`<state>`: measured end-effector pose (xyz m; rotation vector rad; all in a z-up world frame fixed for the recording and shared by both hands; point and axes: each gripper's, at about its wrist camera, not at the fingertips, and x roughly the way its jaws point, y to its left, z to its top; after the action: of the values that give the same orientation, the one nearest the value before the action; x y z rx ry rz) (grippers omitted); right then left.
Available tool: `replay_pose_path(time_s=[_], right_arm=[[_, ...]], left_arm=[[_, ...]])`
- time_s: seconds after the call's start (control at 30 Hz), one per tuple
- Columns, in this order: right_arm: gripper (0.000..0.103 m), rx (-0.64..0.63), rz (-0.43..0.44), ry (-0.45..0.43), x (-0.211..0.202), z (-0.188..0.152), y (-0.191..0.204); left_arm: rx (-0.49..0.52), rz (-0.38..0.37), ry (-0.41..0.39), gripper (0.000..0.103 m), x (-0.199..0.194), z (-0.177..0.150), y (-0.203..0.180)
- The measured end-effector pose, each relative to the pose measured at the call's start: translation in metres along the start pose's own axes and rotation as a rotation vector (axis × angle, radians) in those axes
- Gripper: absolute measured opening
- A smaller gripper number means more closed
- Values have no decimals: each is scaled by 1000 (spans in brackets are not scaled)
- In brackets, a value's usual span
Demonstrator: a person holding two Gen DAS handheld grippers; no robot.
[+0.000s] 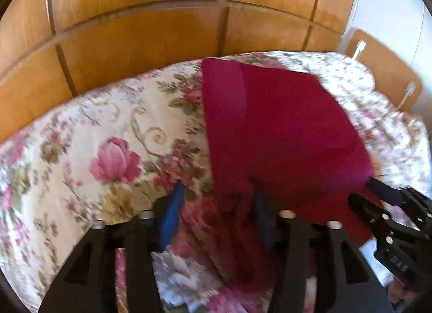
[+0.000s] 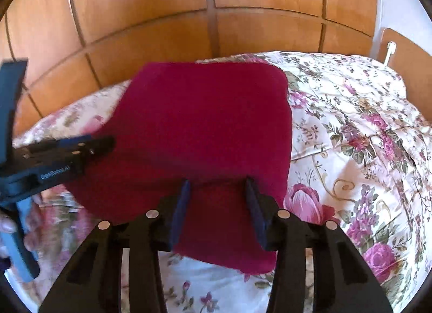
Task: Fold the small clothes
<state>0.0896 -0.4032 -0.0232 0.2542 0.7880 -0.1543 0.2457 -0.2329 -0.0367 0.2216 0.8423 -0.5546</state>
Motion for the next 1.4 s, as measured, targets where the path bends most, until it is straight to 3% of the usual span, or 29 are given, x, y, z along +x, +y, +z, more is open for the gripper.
replay_pose_path(time_s=[0.13,0.33,0.4,0.5,0.67,0.9,1.0,1.2,1.23,1.27,1.4], right_arm=[[44,-38,-38,-47,3,-13,5],[47,-28,-53,-39,-6,-12,9],[60,-11,-52,-37,-7,-11,10],[71,11,-58,-35,-13,-13,14],[80,39,-94,-36,-24,-18,21],[90,71,-162,-42,-40,-26,27],[93,76,-174,-49,-49,-29,34],[100,88,-210,-86,-71,-39,44],[100,97,-214,-92,-75,-40,45],[100,103,-220,-98,-79,-40,46],[101,121,-258,-144,-99,-43,48]], left_arm=[[-68,-16,6,57,-2,-2,9],[-105,10,-32,57,-27,-11,8],[-91,30,-49,57,-36,-15,5],[-94,33,-60,57,-47,-22,3],[-122,41,-90,57,-69,-31,5],[-154,106,-121,57,-100,-44,10],[-173,124,-133,68,-112,-50,14],[-175,166,-166,68,-133,-63,17],[-175,173,-168,70,-136,-66,17],[-176,182,-171,79,-139,-69,17],[-174,216,-206,86,-153,-81,15]])
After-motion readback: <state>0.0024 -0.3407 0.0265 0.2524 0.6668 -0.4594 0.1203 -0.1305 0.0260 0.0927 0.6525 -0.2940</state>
